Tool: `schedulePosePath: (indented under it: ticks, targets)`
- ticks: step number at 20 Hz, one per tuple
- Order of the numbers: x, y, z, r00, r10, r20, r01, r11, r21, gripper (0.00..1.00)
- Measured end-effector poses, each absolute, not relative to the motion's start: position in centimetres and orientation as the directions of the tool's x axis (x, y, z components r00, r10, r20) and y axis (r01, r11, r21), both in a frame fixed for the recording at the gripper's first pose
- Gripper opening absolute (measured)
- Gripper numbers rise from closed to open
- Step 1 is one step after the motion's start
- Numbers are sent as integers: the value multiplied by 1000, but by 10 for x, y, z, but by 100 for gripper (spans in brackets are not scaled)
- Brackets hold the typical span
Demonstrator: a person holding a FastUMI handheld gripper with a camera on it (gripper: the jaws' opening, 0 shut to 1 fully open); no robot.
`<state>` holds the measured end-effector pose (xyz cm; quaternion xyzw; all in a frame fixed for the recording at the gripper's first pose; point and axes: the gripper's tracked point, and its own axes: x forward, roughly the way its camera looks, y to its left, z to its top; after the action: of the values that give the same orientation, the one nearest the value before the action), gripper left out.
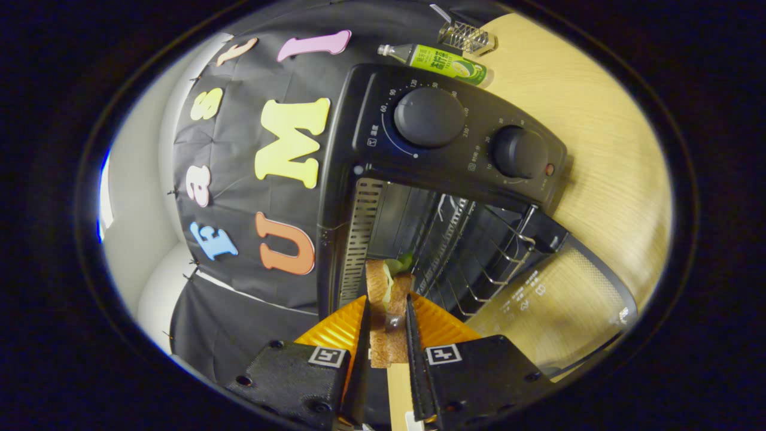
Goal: Open the toaster oven, put the food inside, and close the toaster oven door.
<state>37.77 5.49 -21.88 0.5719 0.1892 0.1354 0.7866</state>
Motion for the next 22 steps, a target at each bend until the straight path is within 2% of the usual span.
schedulePosePath:
  ticks: [9, 17, 19, 22]
  targets:
    - [418, 67, -238, 920, 358, -157, 16, 366, 930, 35]
    - [429, 69, -243, 931, 299, -210, 6, 564, 826, 36]
    - [428, 62, -247, 931, 254, -262, 29, 664, 748, 48]
    - [421, 61, -249, 932, 215, -293, 53, 718, 694, 67]
